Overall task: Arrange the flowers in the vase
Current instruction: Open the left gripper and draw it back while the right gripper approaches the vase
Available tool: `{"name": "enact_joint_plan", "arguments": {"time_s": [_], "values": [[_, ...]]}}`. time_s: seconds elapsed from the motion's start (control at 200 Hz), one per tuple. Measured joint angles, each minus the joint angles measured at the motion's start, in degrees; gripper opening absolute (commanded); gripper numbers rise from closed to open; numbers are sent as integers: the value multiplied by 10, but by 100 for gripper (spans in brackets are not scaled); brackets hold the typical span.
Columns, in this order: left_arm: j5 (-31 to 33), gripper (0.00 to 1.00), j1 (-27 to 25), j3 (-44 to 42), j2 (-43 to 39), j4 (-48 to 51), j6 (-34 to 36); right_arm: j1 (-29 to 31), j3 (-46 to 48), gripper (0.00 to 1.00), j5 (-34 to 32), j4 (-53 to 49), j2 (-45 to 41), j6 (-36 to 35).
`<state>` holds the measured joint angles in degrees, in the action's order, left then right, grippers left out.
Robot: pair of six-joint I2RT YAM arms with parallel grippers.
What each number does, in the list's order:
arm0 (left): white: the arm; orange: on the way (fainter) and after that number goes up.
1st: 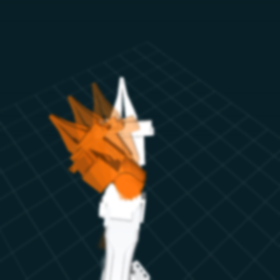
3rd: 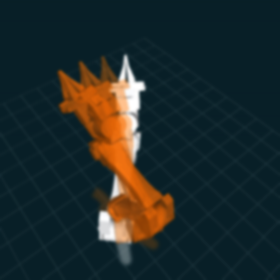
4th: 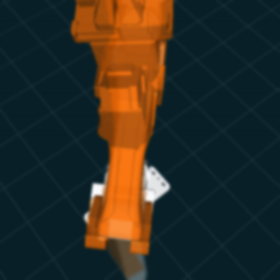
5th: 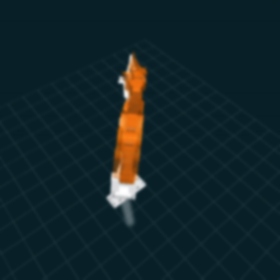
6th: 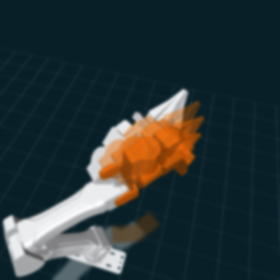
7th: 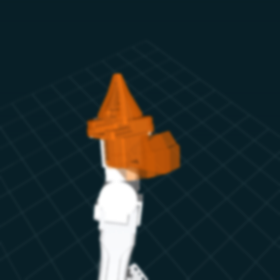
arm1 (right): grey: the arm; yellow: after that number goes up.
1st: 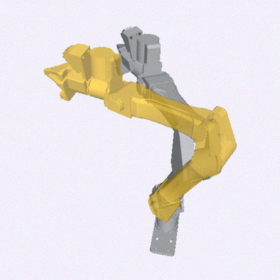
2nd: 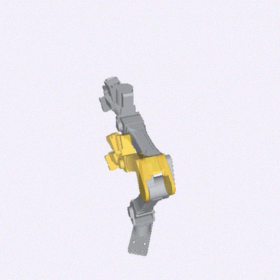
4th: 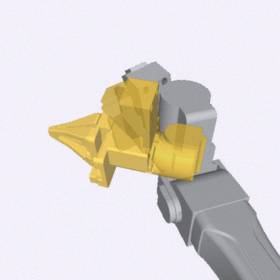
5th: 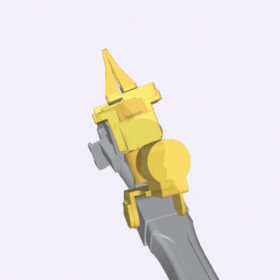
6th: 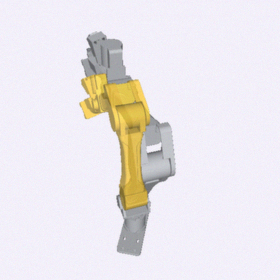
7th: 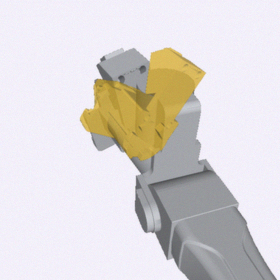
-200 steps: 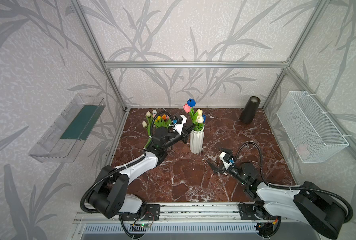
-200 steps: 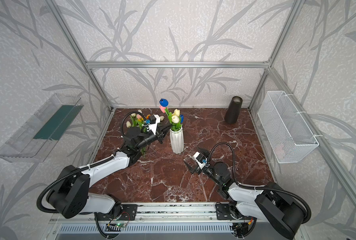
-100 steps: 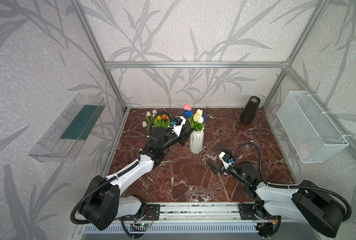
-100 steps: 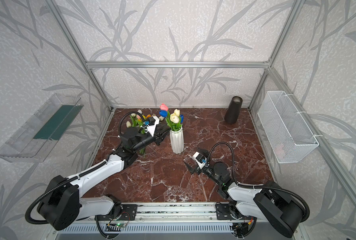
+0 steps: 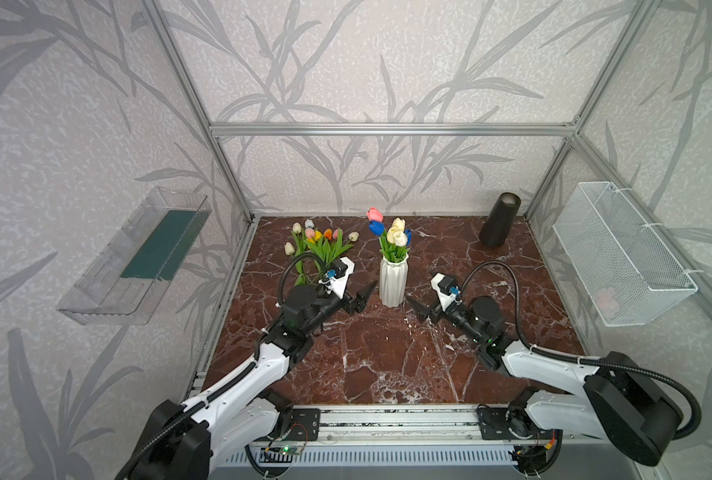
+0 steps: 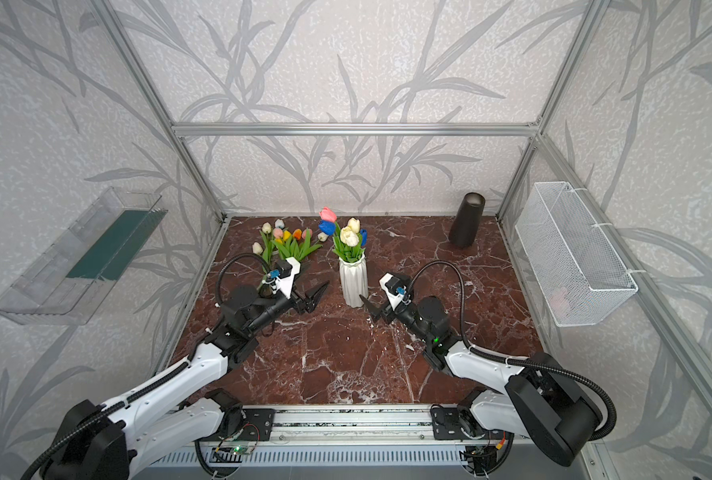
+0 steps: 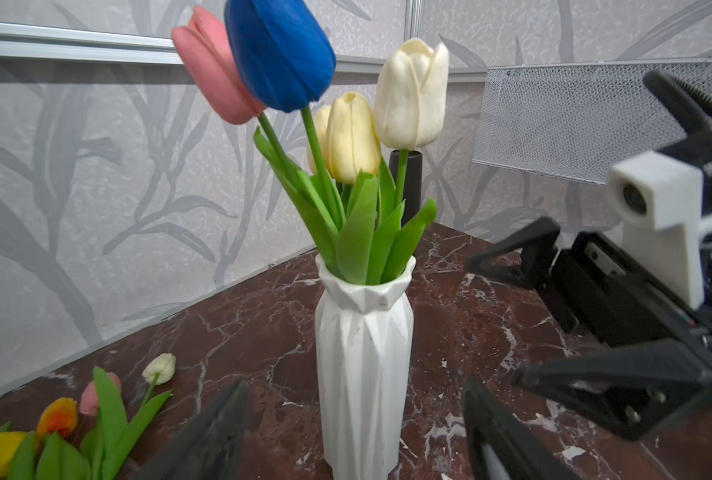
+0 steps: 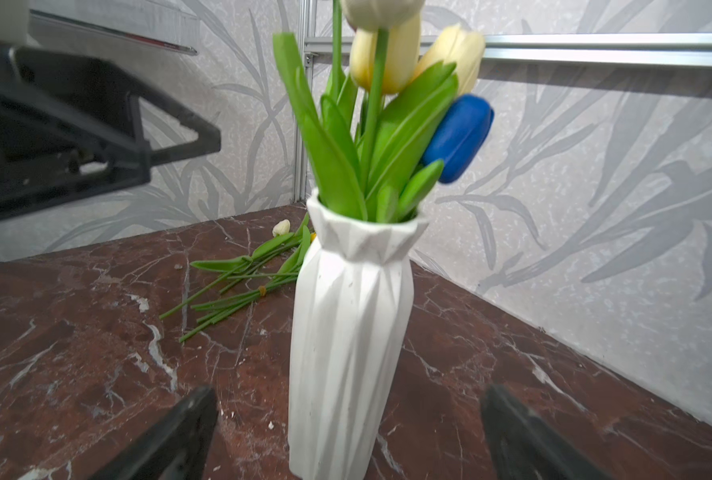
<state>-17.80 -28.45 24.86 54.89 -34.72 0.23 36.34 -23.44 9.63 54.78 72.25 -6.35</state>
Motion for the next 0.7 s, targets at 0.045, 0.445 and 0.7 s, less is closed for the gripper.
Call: {"name": "enact_joint_plan", "arguments": {"time_s": [0.045, 0.445, 0.7], "values": [[10, 82, 0, -16, -13, -6, -1, -1, -25, 99, 11, -4, 18, 7], [58, 85, 0, -70, -31, -59, -28, -1, -131, 95, 59, 2, 208, 29], [67, 85, 0, -71, -30, -76, -28, -3, -148, 58, 55, 43, 261, 20]]}}
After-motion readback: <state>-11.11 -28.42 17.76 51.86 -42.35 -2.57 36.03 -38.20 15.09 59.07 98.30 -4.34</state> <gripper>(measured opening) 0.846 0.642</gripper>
